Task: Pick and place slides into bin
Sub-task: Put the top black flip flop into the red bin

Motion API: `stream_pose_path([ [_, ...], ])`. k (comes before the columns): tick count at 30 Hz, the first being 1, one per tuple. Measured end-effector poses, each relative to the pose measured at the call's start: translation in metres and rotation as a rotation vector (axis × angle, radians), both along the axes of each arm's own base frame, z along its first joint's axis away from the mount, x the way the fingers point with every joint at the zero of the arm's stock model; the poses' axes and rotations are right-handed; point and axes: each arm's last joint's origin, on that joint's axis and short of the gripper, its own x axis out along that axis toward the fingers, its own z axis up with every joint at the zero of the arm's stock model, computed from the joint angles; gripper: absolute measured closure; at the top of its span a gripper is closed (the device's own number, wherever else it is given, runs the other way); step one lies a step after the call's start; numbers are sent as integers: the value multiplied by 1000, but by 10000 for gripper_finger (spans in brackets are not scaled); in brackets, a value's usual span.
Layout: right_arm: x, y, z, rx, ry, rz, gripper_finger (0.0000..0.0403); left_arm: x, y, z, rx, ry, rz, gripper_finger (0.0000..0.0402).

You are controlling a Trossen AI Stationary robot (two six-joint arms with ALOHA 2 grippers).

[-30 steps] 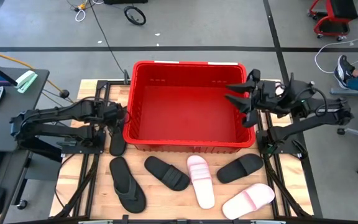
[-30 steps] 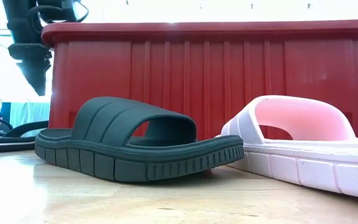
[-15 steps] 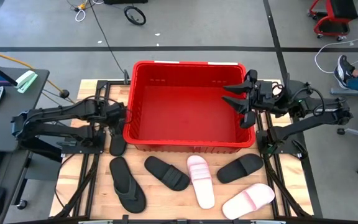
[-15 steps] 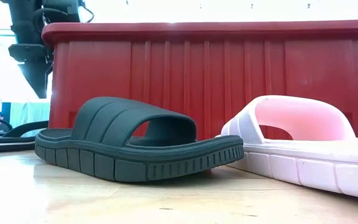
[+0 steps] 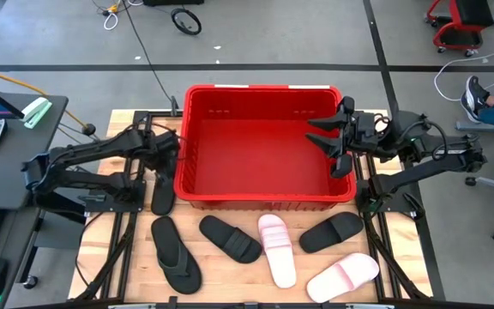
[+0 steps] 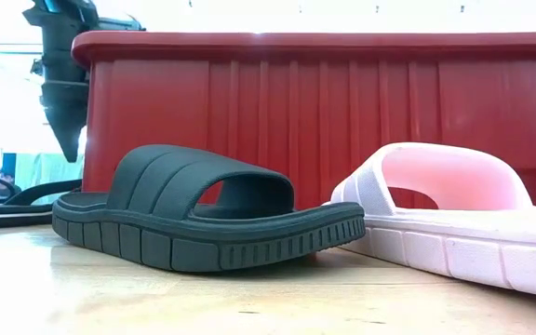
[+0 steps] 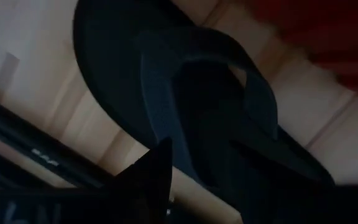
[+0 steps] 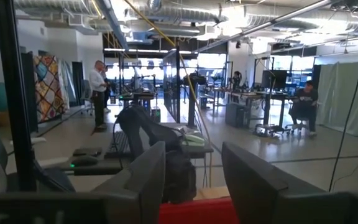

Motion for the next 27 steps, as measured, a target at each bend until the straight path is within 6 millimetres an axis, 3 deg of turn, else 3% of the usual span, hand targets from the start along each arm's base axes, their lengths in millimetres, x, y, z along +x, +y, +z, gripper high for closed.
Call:
stream_pose_path([
  [9, 0, 0, -2, -1, 24, 0, 238, 20, 20, -18, 20, 26, -64, 264],
  [20, 0, 0, -3, -1, 30, 0, 238, 25, 40, -41, 21, 179, 15, 275],
  [23, 0, 0, -3, -1, 30, 0, 238, 24, 39, -40, 31, 179, 19, 307],
  [27, 0, 0, -3, -1, 30, 0, 238, 22, 37, -35, 39, 169, 17, 384],
])
